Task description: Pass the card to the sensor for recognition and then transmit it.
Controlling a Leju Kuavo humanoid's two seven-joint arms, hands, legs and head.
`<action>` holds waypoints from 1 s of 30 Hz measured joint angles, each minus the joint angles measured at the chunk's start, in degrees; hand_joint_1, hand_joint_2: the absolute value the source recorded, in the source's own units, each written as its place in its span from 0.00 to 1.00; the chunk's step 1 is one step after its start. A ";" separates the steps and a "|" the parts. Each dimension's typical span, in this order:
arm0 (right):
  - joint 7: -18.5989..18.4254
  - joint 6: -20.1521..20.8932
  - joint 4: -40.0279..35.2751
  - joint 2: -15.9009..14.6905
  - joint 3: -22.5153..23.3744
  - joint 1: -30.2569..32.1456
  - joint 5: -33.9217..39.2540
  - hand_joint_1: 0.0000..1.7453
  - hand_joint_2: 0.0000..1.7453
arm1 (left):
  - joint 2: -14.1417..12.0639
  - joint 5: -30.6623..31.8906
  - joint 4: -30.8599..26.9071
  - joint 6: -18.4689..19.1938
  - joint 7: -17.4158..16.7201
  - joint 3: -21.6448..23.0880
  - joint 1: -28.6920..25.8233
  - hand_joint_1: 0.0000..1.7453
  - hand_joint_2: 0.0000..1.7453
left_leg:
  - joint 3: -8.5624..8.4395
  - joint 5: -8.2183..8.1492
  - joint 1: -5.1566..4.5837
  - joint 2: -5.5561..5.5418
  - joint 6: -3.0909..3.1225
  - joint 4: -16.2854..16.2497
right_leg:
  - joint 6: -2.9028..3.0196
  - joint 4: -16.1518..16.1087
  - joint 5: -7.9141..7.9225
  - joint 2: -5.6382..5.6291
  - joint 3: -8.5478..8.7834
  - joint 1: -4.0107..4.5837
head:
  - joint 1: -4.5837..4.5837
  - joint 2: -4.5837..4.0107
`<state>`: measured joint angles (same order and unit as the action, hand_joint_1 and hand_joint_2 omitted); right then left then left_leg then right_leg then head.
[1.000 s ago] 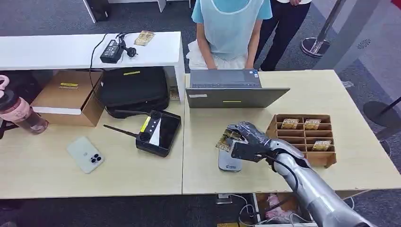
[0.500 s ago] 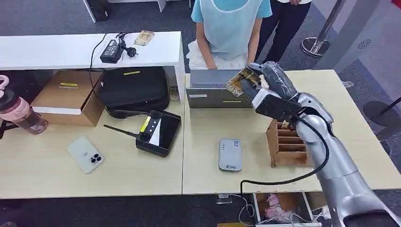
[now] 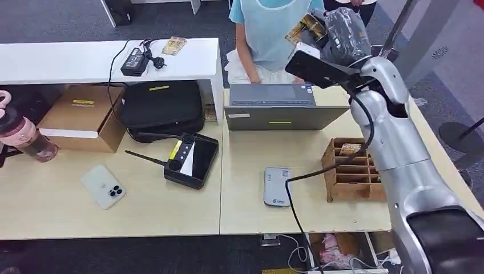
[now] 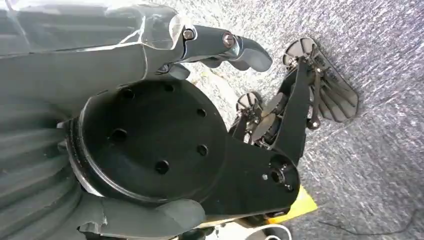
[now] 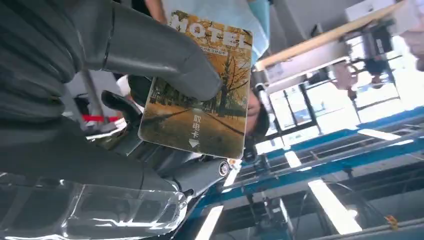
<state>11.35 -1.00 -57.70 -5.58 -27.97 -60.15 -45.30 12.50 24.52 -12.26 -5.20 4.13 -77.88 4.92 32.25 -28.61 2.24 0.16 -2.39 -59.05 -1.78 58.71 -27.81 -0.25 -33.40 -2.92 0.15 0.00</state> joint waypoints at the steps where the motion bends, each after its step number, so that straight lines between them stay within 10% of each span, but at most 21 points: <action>1: -0.33 -0.46 1.85 0.40 -0.09 -1.07 -1.03 1.00 1.00 | -0.06 0.31 0.00 0.22 -0.07 0.35 0.01 0.00 1.00 | 0.01 0.00 0.00 0.00 0.00 0.00 | 0.00 0.00 0.00 0.00 0.00 0.00 | 0.00 0.00; 19: -4.14 -13.03 27.61 5.71 -0.64 -12.12 -13.30 1.00 1.00 | -1.07 2.34 0.00 0.75 -1.66 2.80 0.27 0.00 1.00 | 0.01 0.00 0.01 -0.03 0.00 0.00 | 0.00 0.00 0.00 0.01 -0.03 0.01 | 0.00 0.00; 30: -8.86 -10.21 34.71 8.33 -0.61 -14.42 -16.21 1.00 1.00 | -1.64 2.73 0.00 0.96 -1.88 3.35 0.44 0.00 1.00 | 0.01 0.00 0.01 -0.01 0.00 0.00 | 0.00 0.00 0.00 0.00 -0.04 0.01 | 0.00 0.00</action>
<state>2.49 -11.21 -22.99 2.76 -28.59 -74.57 -61.51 10.86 27.26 -12.26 -4.24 2.25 -74.53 5.36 32.26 -28.61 2.25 0.14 -2.39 -59.05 -1.77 58.71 -27.81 -0.25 -33.45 -2.91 0.15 0.00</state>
